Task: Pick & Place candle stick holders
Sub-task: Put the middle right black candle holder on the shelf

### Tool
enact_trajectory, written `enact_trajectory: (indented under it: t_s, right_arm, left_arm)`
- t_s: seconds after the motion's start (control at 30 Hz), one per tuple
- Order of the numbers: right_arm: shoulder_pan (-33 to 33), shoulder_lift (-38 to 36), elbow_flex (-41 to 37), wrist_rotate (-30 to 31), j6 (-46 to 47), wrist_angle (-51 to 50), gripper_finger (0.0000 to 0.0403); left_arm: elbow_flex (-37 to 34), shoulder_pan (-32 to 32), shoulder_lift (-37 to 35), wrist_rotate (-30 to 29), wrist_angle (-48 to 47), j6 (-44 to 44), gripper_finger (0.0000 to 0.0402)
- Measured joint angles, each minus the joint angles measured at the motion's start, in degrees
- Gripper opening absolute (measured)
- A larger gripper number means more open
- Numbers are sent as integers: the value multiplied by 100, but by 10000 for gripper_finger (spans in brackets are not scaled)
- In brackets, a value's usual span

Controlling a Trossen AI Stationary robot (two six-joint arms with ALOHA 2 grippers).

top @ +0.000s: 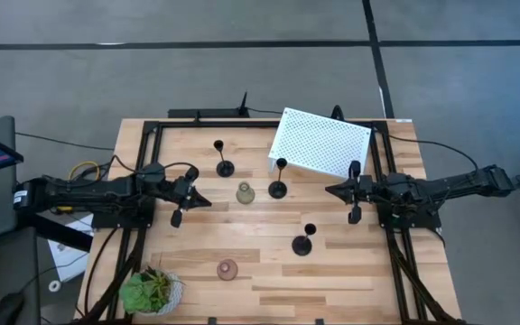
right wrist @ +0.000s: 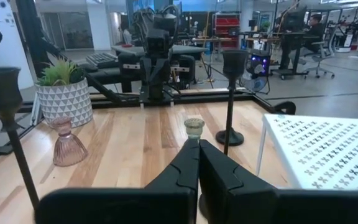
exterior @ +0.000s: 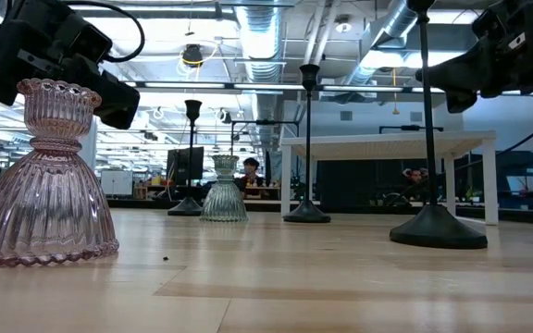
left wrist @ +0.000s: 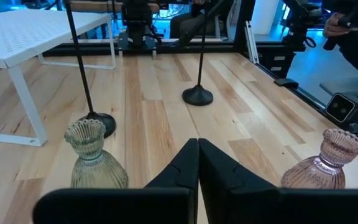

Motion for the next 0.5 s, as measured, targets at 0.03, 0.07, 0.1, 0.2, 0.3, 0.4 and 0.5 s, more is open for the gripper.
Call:
enact_trajectory:
  t_s: [0.03, 0.07, 0.1, 0.2, 0.3, 0.4, 0.5]
  right_arm:
    - [0, 1, 0, 0, 0, 20, 0]
    - [0, 2, -1, 0, -1, 52, 0]
    - [0, 2, 0, 0, -2, 107, 0]
    - [0, 0, 0, 0, -3, 229, 0]
    - [0, 46, 0, 2, -4, 286, 0]
    - [-1, 164, 0, 2, -6, 351, 0]
    - [0, 271, 4, 3, -16, 613, 0]
  left_arm:
    - [0, 0, 0, 2, 32, -1, 7]
    - [0, -2, 0, 0, 59, -1, 7]
    - [0, -2, 0, 0, 81, -1, 6]
    - [0, -2, -1, -20, 99, -1, 4]
    - [0, -1, -1, -26, 172, -1, 5]
    - [0, -2, 0, -26, 262, -1, 5]
    - [0, -1, -1, -26, 324, -1, 4]
